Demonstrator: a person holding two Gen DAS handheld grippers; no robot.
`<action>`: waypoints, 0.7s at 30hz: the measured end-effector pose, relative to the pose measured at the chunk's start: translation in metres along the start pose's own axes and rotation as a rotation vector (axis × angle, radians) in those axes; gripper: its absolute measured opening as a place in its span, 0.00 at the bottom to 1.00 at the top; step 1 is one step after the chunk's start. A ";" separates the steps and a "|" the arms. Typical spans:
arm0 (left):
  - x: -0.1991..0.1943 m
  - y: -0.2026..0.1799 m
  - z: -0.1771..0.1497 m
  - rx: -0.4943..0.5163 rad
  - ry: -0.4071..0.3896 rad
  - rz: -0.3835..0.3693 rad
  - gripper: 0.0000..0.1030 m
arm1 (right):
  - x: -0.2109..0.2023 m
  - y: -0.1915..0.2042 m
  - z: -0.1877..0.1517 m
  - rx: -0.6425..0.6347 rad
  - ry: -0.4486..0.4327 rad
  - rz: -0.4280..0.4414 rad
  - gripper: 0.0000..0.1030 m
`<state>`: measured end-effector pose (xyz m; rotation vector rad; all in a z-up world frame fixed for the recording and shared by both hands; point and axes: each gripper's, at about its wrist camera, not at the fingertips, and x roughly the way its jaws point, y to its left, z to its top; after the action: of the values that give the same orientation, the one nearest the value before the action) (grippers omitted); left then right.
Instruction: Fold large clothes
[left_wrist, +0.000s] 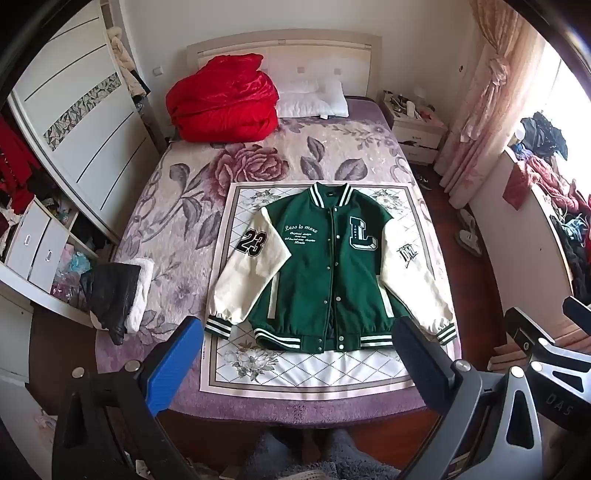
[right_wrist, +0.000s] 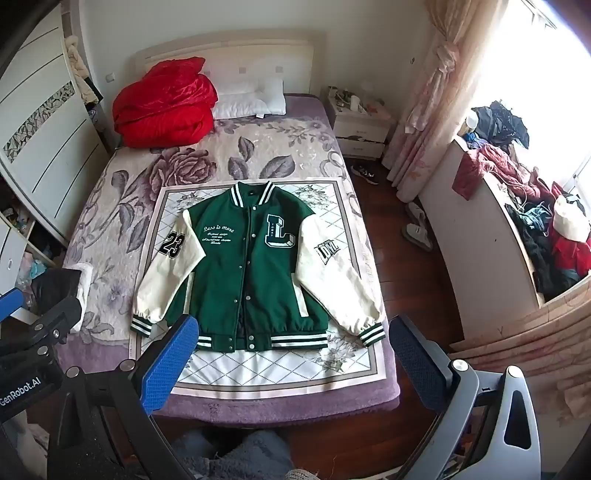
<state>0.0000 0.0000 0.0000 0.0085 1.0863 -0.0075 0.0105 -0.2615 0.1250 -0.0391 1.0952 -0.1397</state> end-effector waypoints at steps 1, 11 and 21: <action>0.000 0.000 0.000 0.000 -0.001 -0.001 1.00 | 0.000 0.000 0.000 0.001 0.000 0.003 1.00; 0.000 0.000 0.000 0.000 -0.006 0.000 1.00 | 0.000 0.001 0.002 0.001 0.000 0.005 1.00; 0.000 0.000 0.000 -0.001 -0.004 -0.002 1.00 | 0.001 0.003 0.004 -0.001 0.001 0.000 1.00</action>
<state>-0.0001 0.0000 0.0001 0.0061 1.0822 -0.0090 0.0148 -0.2588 0.1255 -0.0401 1.0959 -0.1386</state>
